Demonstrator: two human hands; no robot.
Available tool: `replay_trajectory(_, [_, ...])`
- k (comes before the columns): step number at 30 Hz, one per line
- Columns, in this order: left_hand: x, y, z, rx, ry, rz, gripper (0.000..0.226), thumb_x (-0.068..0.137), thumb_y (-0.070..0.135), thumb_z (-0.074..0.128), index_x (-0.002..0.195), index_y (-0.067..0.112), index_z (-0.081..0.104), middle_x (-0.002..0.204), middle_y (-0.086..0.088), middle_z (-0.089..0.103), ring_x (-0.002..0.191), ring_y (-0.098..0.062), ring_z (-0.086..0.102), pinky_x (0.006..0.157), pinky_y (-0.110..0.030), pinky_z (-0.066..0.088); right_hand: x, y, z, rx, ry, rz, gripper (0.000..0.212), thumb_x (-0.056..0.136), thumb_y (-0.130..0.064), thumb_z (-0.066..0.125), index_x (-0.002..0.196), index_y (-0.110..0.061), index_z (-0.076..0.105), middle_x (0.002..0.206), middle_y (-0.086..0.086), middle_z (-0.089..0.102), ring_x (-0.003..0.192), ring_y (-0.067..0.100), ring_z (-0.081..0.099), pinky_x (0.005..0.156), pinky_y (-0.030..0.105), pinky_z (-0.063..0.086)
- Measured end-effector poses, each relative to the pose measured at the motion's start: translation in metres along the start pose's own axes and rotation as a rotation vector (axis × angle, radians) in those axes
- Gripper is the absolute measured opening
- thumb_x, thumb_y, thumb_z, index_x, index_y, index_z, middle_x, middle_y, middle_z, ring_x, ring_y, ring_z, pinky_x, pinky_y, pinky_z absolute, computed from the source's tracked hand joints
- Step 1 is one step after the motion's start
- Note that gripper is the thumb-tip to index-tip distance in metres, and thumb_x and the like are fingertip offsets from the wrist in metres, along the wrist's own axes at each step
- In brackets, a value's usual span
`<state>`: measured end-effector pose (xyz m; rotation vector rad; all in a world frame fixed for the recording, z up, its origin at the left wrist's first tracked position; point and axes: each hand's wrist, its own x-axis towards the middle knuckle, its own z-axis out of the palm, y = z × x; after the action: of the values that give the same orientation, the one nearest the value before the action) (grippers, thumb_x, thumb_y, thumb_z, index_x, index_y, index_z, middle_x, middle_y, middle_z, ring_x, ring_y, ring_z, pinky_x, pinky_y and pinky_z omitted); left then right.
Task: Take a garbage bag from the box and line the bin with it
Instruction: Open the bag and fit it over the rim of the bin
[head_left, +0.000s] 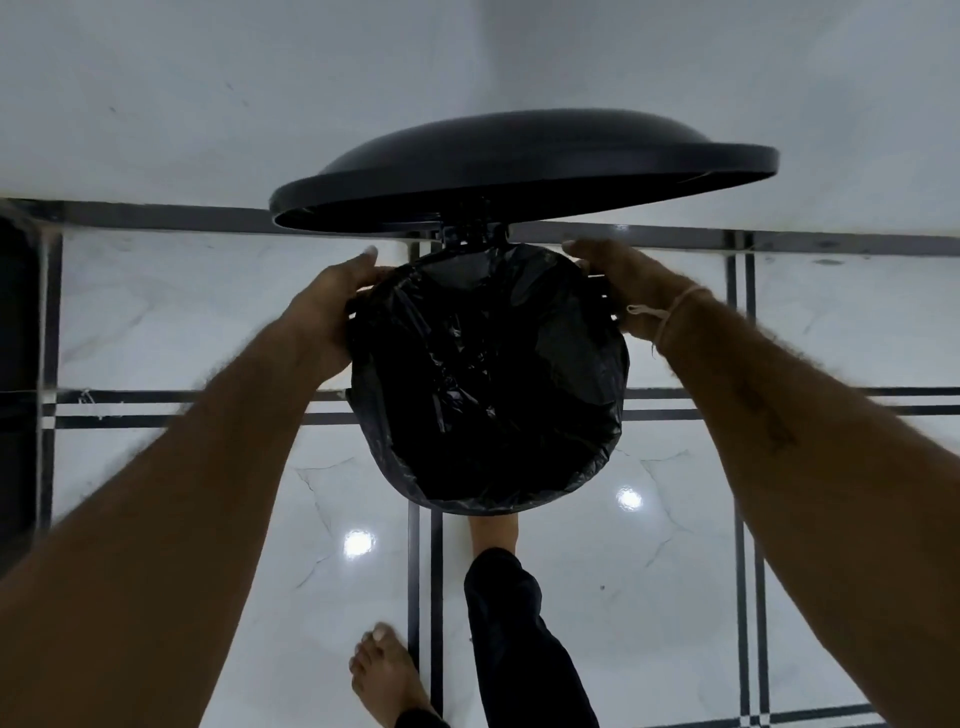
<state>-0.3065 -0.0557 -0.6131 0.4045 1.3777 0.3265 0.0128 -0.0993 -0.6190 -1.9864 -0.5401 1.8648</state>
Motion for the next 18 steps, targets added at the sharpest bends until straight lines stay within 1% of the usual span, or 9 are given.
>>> replay_trajectory(2, [-0.004, -0.016, -0.015, 0.023, -0.010, -0.020, 0.029, 0.097, 0.048, 0.061, 0.099, 0.021, 0.071, 0.090, 0.004, 0.065, 0.083, -0.015, 0.062, 0.074, -0.031, 0.051, -0.004, 0.013, 0.000, -0.009, 0.070, 0.089, 0.034, 0.090, -0.054, 0.062, 0.078, -0.022, 0.062, 0.076, -0.002, 0.060, 0.071, 0.017, 0.057, 0.072, 0.032, 0.047])
replay_trajectory(4, [-0.009, -0.035, -0.025, 0.017, -0.015, -0.047, 0.031, 0.100, 0.049, 0.058, 0.104, 0.021, 0.070, 0.087, 0.007, 0.068, 0.086, -0.015, 0.061, 0.078, -0.033, 0.049, -0.019, 0.027, 0.005, 0.073, 0.057, 0.081, 0.034, 0.086, -0.054, 0.066, 0.086, -0.021, 0.069, 0.087, 0.005, 0.068, 0.085, 0.024, 0.064, 0.081, 0.035, 0.053])
replay_trajectory(6, [-0.012, -0.047, -0.028, -0.026, -0.006, -0.062, 0.042, 0.099, 0.052, 0.057, 0.119, 0.018, 0.070, 0.111, 0.001, 0.072, 0.106, -0.021, 0.063, 0.094, -0.042, 0.050, -0.019, 0.037, 0.010, 0.187, 0.087, 0.076, 0.039, 0.089, -0.055, 0.066, 0.097, -0.018, 0.077, 0.104, 0.011, 0.078, 0.101, 0.030, 0.073, 0.092, 0.040, 0.058])
replay_trajectory(8, [-0.014, -0.051, -0.028, -0.111, 0.013, -0.060, 0.057, 0.095, 0.053, 0.061, 0.132, 0.010, 0.066, 0.130, -0.005, 0.069, 0.120, -0.027, 0.064, 0.095, -0.044, 0.054, -0.020, 0.041, 0.015, 0.249, 0.108, 0.068, 0.042, 0.101, -0.050, 0.056, 0.097, -0.015, 0.078, 0.098, 0.009, 0.081, 0.090, 0.024, 0.078, 0.081, 0.033, 0.062])
replay_trajectory(9, [-0.014, -0.052, -0.027, -0.143, 0.032, -0.054, 0.065, 0.090, 0.055, 0.065, 0.135, 0.008, 0.065, 0.133, -0.007, 0.069, 0.122, -0.028, 0.065, 0.091, -0.043, 0.055, -0.022, 0.042, 0.017, 0.278, 0.109, 0.057, 0.043, 0.104, -0.048, 0.051, 0.096, -0.015, 0.077, 0.090, 0.007, 0.081, 0.083, 0.022, 0.078, 0.072, 0.029, 0.061])
replay_trajectory(11, [-0.013, -0.056, -0.026, -0.142, 0.068, -0.032, 0.077, 0.079, 0.062, 0.070, 0.134, 0.008, 0.066, 0.130, -0.006, 0.072, 0.122, -0.030, 0.065, 0.088, -0.044, 0.056, -0.023, 0.046, 0.019, 0.326, 0.164, 0.045, 0.043, 0.104, -0.049, 0.052, 0.099, -0.014, 0.075, 0.086, 0.006, 0.081, 0.085, 0.024, 0.076, 0.070, 0.029, 0.059])
replay_trajectory(14, [-0.019, -0.063, -0.023, -0.095, 0.119, 0.005, 0.052, 0.091, 0.059, 0.063, 0.113, 0.014, 0.075, 0.109, 0.002, 0.077, 0.106, -0.025, 0.070, 0.093, -0.047, 0.055, -0.035, 0.050, 0.015, 0.222, 0.297, 0.006, 0.042, 0.098, -0.055, 0.058, 0.099, -0.015, 0.074, 0.090, 0.002, 0.074, 0.098, 0.025, 0.070, 0.079, 0.037, 0.053])
replay_trajectory(16, [-0.025, -0.065, -0.021, -0.077, 0.166, -0.001, 0.035, 0.100, 0.048, 0.058, 0.101, 0.018, 0.075, 0.100, 0.005, 0.075, 0.100, -0.022, 0.066, 0.094, -0.042, 0.051, -0.044, 0.053, 0.016, 0.177, 0.361, -0.020, 0.043, 0.097, -0.055, 0.058, 0.104, -0.016, 0.073, 0.102, 0.003, 0.073, 0.113, 0.027, 0.065, 0.090, 0.040, 0.048])
replay_trajectory(18, [-0.037, -0.061, -0.018, 0.009, 0.226, 0.009, 0.031, 0.101, 0.045, 0.059, 0.108, 0.018, 0.073, 0.105, 0.005, 0.071, 0.100, -0.020, 0.060, 0.088, -0.037, 0.045, -0.057, 0.050, 0.020, 0.142, 0.419, -0.115, 0.044, 0.102, -0.050, 0.055, 0.119, -0.012, 0.070, 0.119, 0.008, 0.072, 0.114, 0.025, 0.064, 0.082, 0.030, 0.045])
